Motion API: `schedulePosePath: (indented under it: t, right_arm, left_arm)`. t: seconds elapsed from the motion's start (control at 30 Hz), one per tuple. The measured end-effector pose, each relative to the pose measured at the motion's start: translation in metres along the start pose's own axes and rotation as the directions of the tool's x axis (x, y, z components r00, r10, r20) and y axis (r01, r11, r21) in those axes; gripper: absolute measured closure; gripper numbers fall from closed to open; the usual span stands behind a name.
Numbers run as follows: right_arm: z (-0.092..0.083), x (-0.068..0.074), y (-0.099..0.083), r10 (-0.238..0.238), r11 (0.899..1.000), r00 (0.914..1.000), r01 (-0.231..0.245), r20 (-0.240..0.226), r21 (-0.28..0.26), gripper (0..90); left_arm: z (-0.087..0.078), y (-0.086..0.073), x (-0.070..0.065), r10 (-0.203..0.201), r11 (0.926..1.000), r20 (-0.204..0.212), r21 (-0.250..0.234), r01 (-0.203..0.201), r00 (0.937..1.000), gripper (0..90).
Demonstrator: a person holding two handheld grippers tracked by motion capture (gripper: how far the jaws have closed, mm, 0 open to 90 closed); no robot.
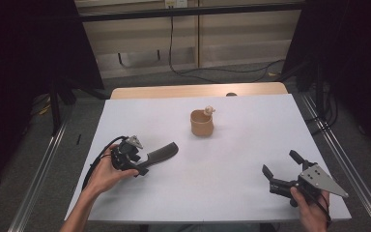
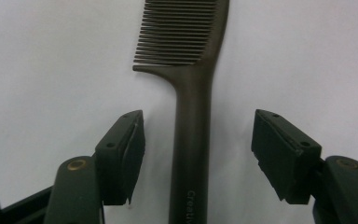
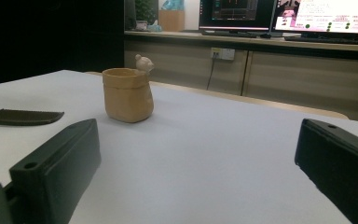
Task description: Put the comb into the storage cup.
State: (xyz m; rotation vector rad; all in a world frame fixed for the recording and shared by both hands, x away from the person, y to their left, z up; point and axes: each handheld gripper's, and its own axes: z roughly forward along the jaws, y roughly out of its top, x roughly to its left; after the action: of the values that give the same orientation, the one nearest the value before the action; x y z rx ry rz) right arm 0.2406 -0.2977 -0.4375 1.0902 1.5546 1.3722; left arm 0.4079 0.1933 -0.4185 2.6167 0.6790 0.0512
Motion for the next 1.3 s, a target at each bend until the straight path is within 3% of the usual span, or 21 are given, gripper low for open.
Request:
schedulePosePath:
  t: [0.33,0.4,0.53,0.7,1.0,1.3]
  right_arm:
    - [-0.0006,-0.0002,0.0002,0.0,1.0,1.0,0.0,-0.002,-0.005,0.0]
    - [-0.0004,-0.0003,0.0001,-0.002,1.0,1.0,0.002,-0.001,-0.002,0.0]
    - [-0.0002,0.0002,0.0001,0.001,1.0,1.0,-0.001,-0.003,-0.002,0.0]
    - [-0.0001,-0.0002,0.0,-0.001,1.0,1.0,0.001,-0.003,-0.002,0.0]
    - [0.0001,0.0003,-0.0001,0.003,1.0,1.0,-0.003,-0.007,0.001,0.0]
    - [0.0002,0.0007,0.0,-0.001,1.0,1.0,0.001,-0.009,0.001,0.0]
  left_arm:
    - [0.0023,0.0062,0.0025,0.002,0.9997,0.01,0.026,-0.002,0.9999,48.6]
    - [0.003,0.0061,0.0029,0.005,0.9995,0.021,0.032,-0.005,0.9998,54.8]
    - [0.0051,0.0074,0.0033,0.0,0.9994,0.041,0.036,-0.002,0.9992,57.9]
    - [0.0061,0.0074,0.0029,-0.006,0.9994,0.033,0.035,0.005,0.9994,62.8]
    - [0.0077,0.0079,0.0026,-0.008,0.9991,0.011,0.042,0.008,0.9999,69.7]
    - [0.0093,0.0098,0.002,-0.005,0.9983,0.004,0.059,0.005,1.0,69.9]
